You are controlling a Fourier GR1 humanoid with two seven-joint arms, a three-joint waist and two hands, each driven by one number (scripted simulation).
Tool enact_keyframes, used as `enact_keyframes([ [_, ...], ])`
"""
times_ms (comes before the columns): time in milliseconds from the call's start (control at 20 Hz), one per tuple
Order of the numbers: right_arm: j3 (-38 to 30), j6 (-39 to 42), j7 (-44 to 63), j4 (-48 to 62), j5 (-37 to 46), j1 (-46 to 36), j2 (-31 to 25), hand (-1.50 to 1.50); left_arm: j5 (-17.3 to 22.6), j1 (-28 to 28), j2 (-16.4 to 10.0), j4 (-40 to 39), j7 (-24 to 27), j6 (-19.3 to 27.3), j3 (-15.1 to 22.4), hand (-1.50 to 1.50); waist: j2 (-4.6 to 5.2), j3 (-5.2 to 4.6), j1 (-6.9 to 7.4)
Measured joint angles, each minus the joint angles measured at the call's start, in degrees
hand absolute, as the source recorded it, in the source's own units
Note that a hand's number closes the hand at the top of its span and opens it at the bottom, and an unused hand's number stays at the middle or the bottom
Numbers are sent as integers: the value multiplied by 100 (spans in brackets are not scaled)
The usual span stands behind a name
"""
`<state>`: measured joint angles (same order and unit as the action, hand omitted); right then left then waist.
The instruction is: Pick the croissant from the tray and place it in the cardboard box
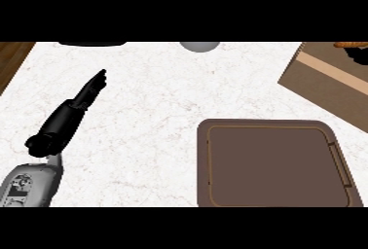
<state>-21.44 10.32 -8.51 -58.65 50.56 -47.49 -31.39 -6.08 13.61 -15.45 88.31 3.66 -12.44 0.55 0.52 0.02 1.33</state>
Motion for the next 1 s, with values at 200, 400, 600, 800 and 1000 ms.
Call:
enact_keyframes([
  [200,138,272,-263,1045,272,-167,-491,150,-52,10,50,49,33,5,64,0,23,1,62],
  [400,283,572,-587,2017,482,-372,-875,150,-40,71,75,95,-55,-16,71,0,42,5,107],
  [600,500,783,-1025,2833,761,-540,-1240,150,-47,59,59,-1,76,-50,37,0,72,8,160],
  [800,675,1050,-1376,3517,996,-692,-1519,-150,-47,86,79,-52,97,-66,29,0,88,12,199],
  [1000,768,1259,-2197,3939,1052,-714,-1699,-150,-168,84,188,-64,95,22,135,0,96,20,198],
])
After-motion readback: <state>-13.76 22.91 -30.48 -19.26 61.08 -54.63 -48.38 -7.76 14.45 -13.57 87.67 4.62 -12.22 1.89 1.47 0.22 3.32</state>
